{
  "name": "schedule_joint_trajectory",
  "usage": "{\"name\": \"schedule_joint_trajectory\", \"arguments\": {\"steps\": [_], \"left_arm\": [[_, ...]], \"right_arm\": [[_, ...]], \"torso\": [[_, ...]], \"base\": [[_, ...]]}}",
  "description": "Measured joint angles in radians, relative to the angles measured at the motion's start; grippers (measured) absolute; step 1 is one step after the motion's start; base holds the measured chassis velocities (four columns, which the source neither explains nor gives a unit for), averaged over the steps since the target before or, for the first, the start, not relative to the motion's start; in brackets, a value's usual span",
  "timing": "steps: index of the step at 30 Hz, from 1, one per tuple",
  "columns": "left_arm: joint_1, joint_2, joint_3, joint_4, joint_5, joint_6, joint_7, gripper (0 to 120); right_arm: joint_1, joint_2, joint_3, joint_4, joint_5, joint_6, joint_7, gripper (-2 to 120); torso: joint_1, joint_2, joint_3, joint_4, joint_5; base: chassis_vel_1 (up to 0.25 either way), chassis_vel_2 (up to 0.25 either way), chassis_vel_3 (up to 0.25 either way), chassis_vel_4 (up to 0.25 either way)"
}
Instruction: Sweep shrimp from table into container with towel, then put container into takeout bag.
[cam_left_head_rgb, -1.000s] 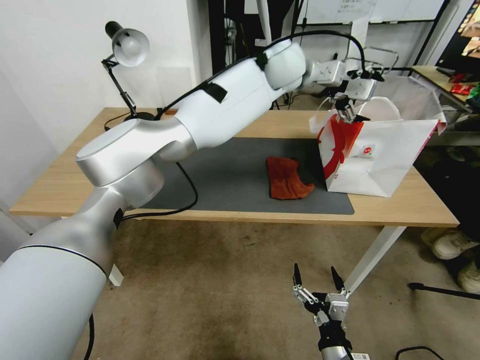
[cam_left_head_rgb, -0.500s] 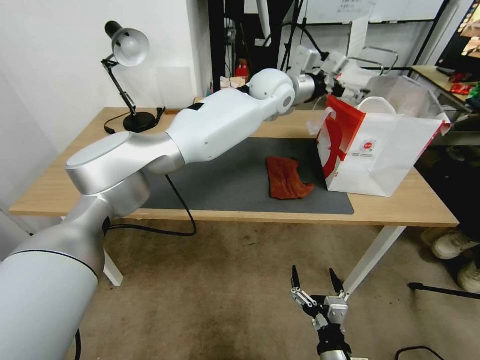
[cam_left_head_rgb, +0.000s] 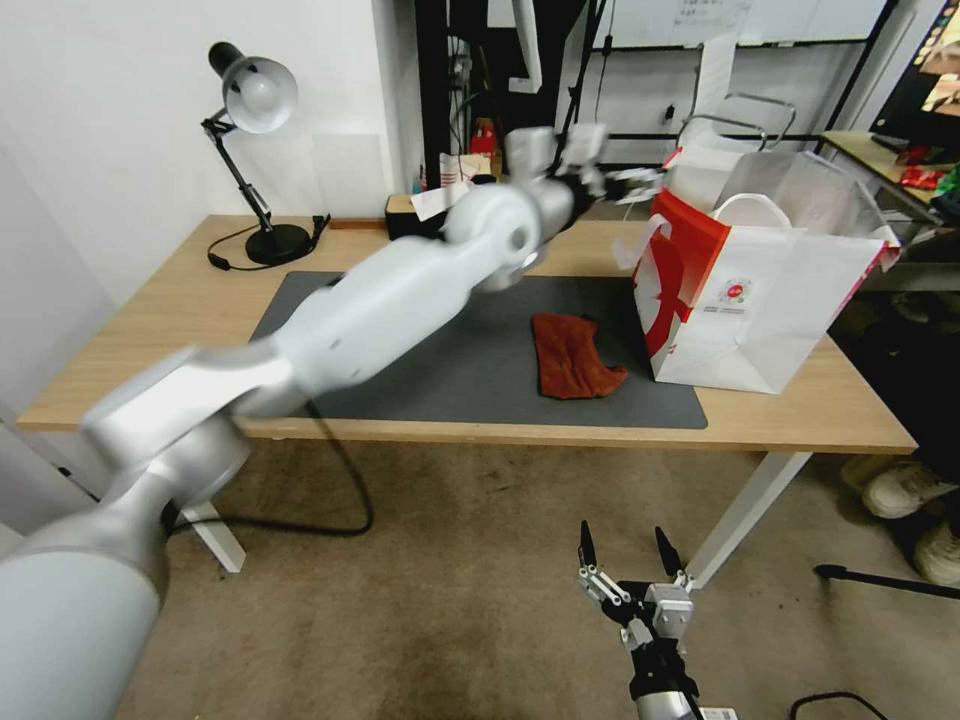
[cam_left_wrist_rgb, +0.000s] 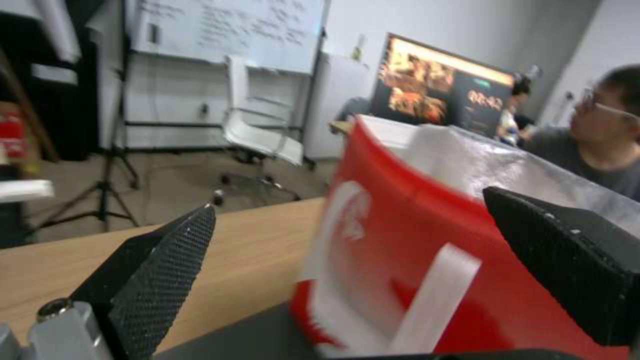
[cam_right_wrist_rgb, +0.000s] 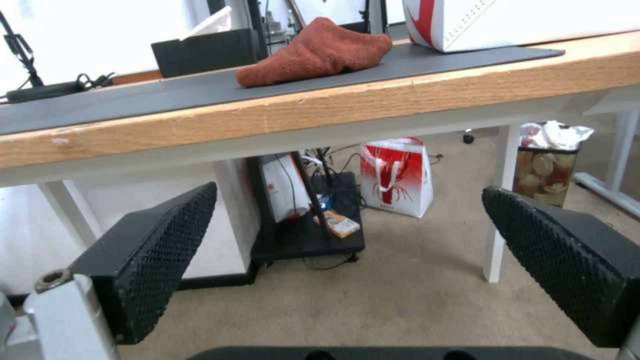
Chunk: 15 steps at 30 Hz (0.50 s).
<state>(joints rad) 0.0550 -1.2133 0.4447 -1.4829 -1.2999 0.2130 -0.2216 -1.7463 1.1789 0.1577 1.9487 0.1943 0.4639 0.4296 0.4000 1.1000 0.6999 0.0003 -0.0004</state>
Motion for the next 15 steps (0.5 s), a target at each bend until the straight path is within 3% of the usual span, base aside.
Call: {"name": "schedule_joint_trajectory", "arguments": {"steps": [1, 2, 5, 6, 8, 9, 11, 12, 14, 15], "left_arm": [[0.048, 0.028, -0.026, -0.041, 0.028, -0.005, -0.001, 100], [0.048, 0.028, -0.026, -0.041, 0.028, -0.005, -0.001, 100], [0.198, 0.130, -0.093, -0.182, 0.146, -0.032, 0.006, 100], [0.198, 0.130, -0.093, -0.182, 0.146, -0.032, 0.006, 100], [0.288, 0.182, -0.156, -0.281, 0.192, -0.040, 0.008, 100], [0.288, 0.182, -0.156, -0.281, 0.192, -0.040, 0.008, 100], [0.424, 0.222, -0.258, -0.380, 0.239, -0.043, 0.015, 100], [0.424, 0.222, -0.258, -0.380, 0.239, -0.043, 0.015, 100], [0.554, 0.255, -0.329, -0.441, 0.315, -0.061, 0.033, 100], [0.554, 0.255, -0.329, -0.441, 0.315, -0.061, 0.033, 100]], "right_arm": [[0.004, -0.002, 0.000, 0.000, 0.004, -0.003, 0.000, 100], [0.004, -0.002, 0.000, 0.000, 0.004, -0.003, 0.000, 100], [0.001, -0.006, 0.001, 0.012, 0.008, -0.009, 0.001, 100], [0.001, -0.006, 0.001, 0.012, 0.008, -0.009, 0.001, 100], [-0.010, -0.005, 0.004, 0.025, 0.009, -0.009, 0.002, 100], [-0.010, -0.005, 0.004, 0.025, 0.009, -0.009, 0.002, 100], [-0.011, -0.004, 0.005, 0.032, 0.010, -0.010, 0.003, 100], [-0.011, -0.004, 0.005, 0.032, 0.010, -0.010, 0.003, 100], [-0.008, -0.007, 0.006, 0.039, 0.010, -0.013, 0.004, 100], [-0.008, -0.007, 0.006, 0.039, 0.010, -0.013, 0.004, 100]], "torso": [[0.000, 0.000, 0.000, 0.0000, 0.0002], [0.000, 0.000, 0.000, 0.0000, 0.0002], [0.000, 0.000, 0.000, 0.0000, 0.0001], [0.000, 0.000, 0.000, 0.0000, 0.0001], [0.000, 0.000, 0.000, -0.0005, 0.0004], [0.000, 0.000, 0.000, -0.0005, 0.0004], [0.000, 0.000, 0.000, -0.0006, 0.0001], [0.000, 0.000, 0.000, -0.0006, 0.0001], [0.000, 0.000, 0.000, -0.0002, 0.0001], [0.000, 0.000, 0.000, -0.0002, 0.0001]], "base": [[0.000, 0.000, 0.000, 0.000], [0.000, 0.000, 0.000, 0.000], [0.000, 0.000, 0.000, 0.000], [0.000, 0.000, 0.000, 0.000], [0.000, 0.000, 0.000, 0.000], [0.000, 0.000, 0.000, 0.000], [0.000, 0.000, 0.000, 0.000], [0.000, 0.000, 0.000, 0.000], [0.000, 0.000, 0.000, 0.000], [0.000, 0.000, 0.000, 0.000]]}}
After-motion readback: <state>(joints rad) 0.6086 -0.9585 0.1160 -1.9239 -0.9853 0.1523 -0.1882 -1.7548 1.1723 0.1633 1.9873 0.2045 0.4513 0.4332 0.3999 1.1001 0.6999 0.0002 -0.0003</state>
